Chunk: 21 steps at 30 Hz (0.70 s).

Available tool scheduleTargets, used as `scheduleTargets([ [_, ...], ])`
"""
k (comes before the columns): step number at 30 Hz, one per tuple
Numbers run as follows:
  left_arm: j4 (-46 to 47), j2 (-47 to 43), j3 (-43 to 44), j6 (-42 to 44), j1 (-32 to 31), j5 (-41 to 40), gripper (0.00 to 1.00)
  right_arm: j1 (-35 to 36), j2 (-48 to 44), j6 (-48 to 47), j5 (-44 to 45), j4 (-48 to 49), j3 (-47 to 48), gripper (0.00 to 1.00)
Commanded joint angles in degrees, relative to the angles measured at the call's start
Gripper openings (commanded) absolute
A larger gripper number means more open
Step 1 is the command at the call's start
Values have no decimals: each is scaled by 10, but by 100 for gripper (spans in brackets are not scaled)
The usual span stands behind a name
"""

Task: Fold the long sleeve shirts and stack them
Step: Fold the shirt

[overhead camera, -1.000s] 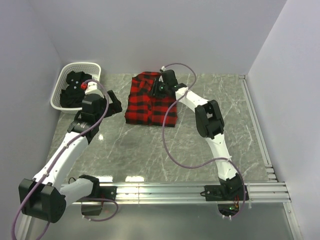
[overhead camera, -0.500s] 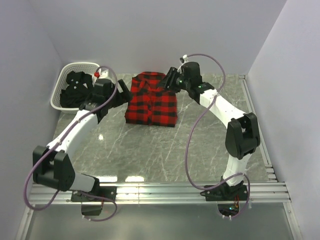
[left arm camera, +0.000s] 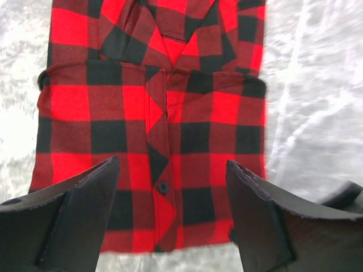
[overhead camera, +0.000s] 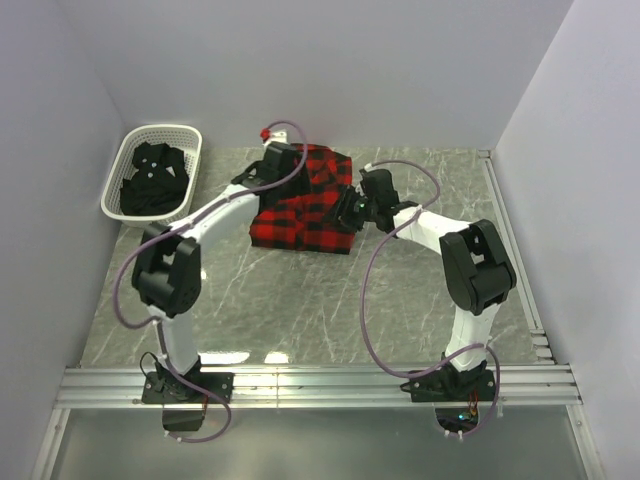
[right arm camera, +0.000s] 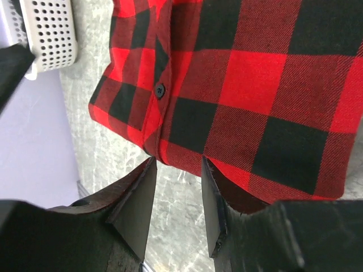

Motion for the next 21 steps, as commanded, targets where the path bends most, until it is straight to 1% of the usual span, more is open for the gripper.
scheduleTargets([
  [1,-7,35,50,56,-16,-85,79,-7,-1,15,-21,70,-15,45],
  [3,-12,68,68,75,-29,-103,74,-8,-5,17,-16,77,-28,45],
  [5,-15,97,81,83,-39,-129,72,-9,-10,14,-10,84,-36,45],
  [11,-7,161,108,111,-51,-178,72,-13,-12,6,-11,95,-52,45],
  [17,17,207,128,124,-52,-189,73,-17,-20,-1,-7,104,-66,44],
  [20,24,226,137,135,-52,-217,71,-21,-19,4,-20,116,-74,44],
  [21,26,230,139,142,-52,-239,70,-22,-18,6,-22,119,-78,44],
])
